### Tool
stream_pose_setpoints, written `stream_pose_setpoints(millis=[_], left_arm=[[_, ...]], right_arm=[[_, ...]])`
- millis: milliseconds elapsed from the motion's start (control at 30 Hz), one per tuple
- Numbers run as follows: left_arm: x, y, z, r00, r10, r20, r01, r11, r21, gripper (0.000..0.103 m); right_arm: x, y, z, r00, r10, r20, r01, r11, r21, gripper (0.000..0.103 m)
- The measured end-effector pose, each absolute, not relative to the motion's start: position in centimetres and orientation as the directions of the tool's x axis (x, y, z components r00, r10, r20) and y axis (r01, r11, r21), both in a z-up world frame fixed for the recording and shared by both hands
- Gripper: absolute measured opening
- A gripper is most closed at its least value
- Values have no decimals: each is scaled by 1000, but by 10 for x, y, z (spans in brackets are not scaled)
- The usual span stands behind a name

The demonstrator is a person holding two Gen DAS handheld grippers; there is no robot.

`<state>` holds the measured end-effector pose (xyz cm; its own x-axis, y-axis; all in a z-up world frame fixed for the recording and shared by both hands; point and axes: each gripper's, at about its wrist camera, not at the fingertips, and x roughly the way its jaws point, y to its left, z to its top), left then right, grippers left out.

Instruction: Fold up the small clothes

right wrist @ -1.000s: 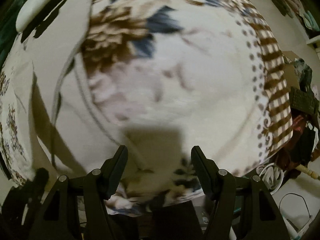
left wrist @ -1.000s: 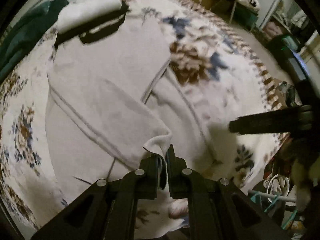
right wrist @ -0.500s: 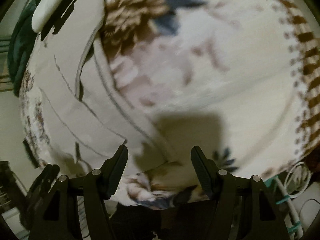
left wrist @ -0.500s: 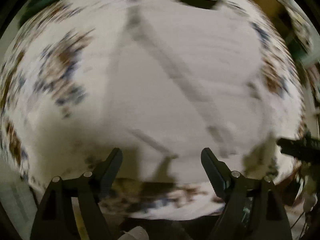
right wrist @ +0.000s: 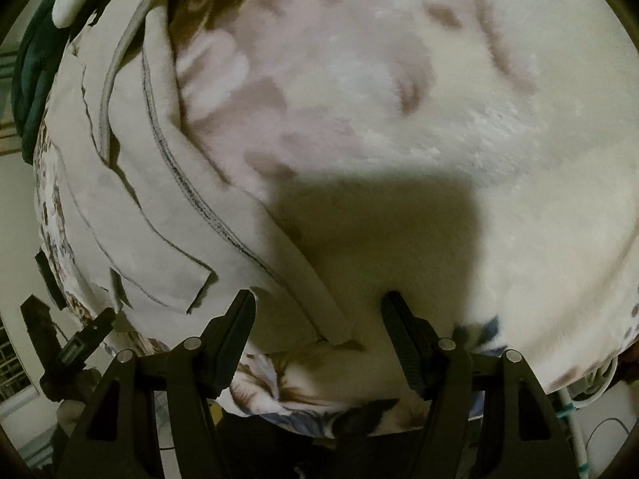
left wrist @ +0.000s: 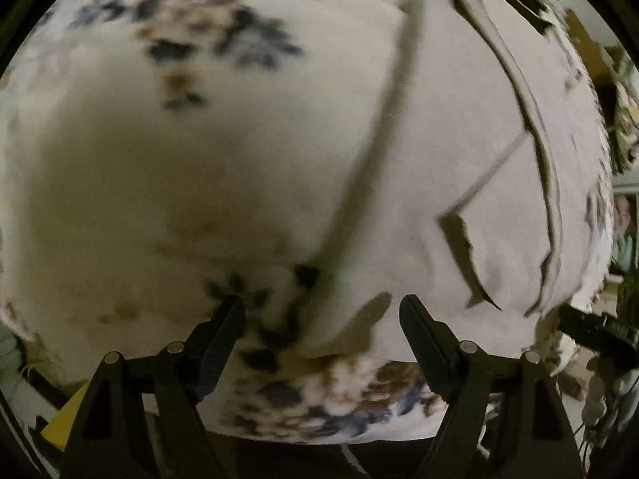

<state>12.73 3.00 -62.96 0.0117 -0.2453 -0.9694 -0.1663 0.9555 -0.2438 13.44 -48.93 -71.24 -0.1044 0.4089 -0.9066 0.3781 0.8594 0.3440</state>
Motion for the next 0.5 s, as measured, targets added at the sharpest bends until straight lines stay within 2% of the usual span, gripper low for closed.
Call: stream_pose_setpoints(millis=[33, 100, 133, 167, 200, 267, 500], left_arm=[[126, 23, -629, 21, -253, -967, -145, 957, -253, 68], [123, 7, -629, 9, -224, -975, -99, 970, -224, 4], [121, 1, -629, 1, -210, -978, -87, 974, -210, 4], [118, -3, -625, 22, -202, -979, -88, 975, -203, 4], [118, -5, -621, 33, -196, -980, -93, 976, -199, 4], [115, -6, -612, 40, -202, -979, -116, 972, -205, 4], [117, 18, -557, 101, -274, -956, -250, 923, -291, 3]], right_arm=[[135, -489, -712, -106, 407, -907, 368, 863, 345, 69], [136, -481, -713, -110, 399, -910, 348, 874, 340, 69], [136, -476, -713, -110, 398, -911, 339, 876, 342, 64], [136, -473, -713, -105, 409, -906, 336, 873, 354, 49], [136, -470, -713, -107, 423, -900, 333, 868, 368, 25], [136, -466, -712, -117, 434, -893, 334, 864, 376, 6], [140, -473, -670, -27, 513, -858, 370, 802, 468, 4]])
